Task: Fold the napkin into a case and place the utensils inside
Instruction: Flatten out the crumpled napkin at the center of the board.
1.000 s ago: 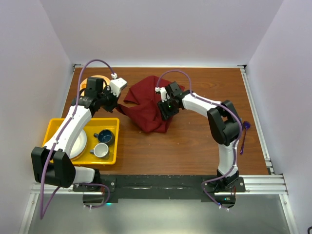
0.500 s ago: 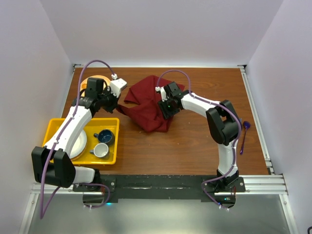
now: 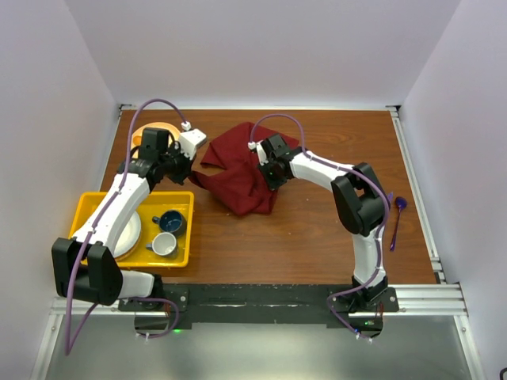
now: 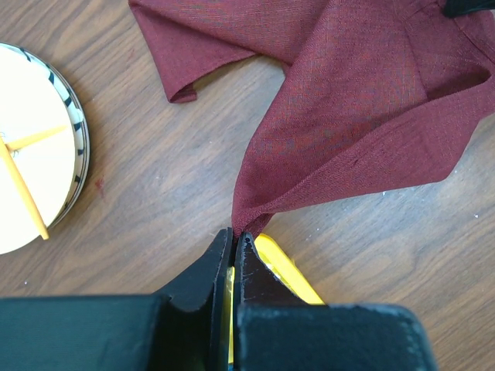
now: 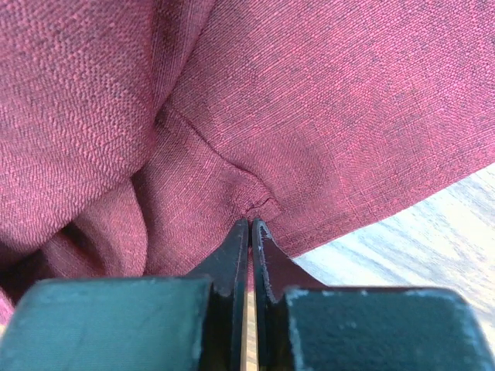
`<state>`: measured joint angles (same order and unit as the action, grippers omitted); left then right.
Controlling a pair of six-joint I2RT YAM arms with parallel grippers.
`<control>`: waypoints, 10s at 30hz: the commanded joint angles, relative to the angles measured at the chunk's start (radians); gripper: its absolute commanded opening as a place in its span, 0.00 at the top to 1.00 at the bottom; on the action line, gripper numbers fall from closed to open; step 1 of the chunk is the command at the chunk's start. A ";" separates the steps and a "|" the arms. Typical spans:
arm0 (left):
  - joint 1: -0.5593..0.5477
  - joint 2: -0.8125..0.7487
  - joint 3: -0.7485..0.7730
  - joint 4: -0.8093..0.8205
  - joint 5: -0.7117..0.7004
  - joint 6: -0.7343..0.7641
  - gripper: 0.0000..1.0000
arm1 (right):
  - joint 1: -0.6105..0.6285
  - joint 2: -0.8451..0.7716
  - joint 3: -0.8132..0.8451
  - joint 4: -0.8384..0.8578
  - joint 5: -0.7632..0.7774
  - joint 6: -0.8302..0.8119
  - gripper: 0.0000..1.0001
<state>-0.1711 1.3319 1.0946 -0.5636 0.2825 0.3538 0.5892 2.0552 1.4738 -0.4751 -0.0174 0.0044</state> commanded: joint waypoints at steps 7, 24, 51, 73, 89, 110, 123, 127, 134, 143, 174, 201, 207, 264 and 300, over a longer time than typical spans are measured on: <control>0.002 -0.020 0.025 0.027 -0.003 -0.007 1.00 | 0.004 -0.210 0.069 -0.060 -0.024 -0.073 1.00; 0.004 0.016 0.074 -0.010 0.024 -0.013 1.00 | -0.038 -0.326 -0.042 -0.175 -0.050 -0.251 1.00; 0.002 -0.007 -0.012 -0.022 0.101 0.016 1.00 | -0.087 -0.317 -0.179 -0.224 -0.272 -0.262 0.33; 0.004 -0.005 -0.013 -0.018 0.101 0.013 1.00 | -0.114 -0.254 -0.072 -0.292 -0.415 -0.234 0.64; 0.002 -0.008 -0.012 -0.018 0.104 0.007 1.00 | -0.137 -0.333 -0.181 -0.326 -0.334 -0.169 0.55; 0.004 -0.003 -0.010 -0.012 0.098 0.001 1.00 | -0.137 -0.213 -0.127 -0.286 -0.429 -0.123 0.59; 0.002 0.010 -0.004 -0.012 0.096 0.005 1.00 | -0.137 -0.170 -0.076 -0.223 -0.389 -0.080 0.53; 0.004 0.012 -0.006 -0.012 0.096 0.005 1.00 | -0.135 -0.141 -0.056 -0.235 -0.389 -0.080 0.53; 0.004 0.010 0.001 -0.018 0.096 0.004 1.00 | -0.137 -0.177 -0.058 -0.244 -0.375 -0.090 0.79; 0.005 0.007 0.096 -0.030 0.080 0.020 1.00 | -0.275 -0.432 0.034 -0.313 -0.354 -0.208 1.00; 0.002 -0.252 0.812 0.019 0.233 -0.024 1.00 | -0.371 -1.086 0.562 -0.152 0.092 -0.257 1.00; 0.002 0.728 0.655 0.331 0.052 -0.093 1.00 | -0.373 -0.116 0.198 0.337 0.154 -0.319 0.66; 0.031 0.912 0.996 0.151 0.036 -0.102 0.45 | -0.425 0.117 0.730 -0.037 0.130 -0.325 0.19; -0.209 0.394 0.076 -0.015 0.116 0.056 0.45 | -0.396 -0.089 0.175 -0.487 -0.184 -0.472 0.25; -0.082 0.375 0.448 0.120 0.268 -0.085 0.00 | -0.468 -0.084 0.494 -0.404 -0.339 -0.276 0.06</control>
<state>-0.2985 1.7309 1.3632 -0.5583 0.4740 0.3679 0.1543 2.0171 1.7855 -0.9157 -0.2379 -0.3767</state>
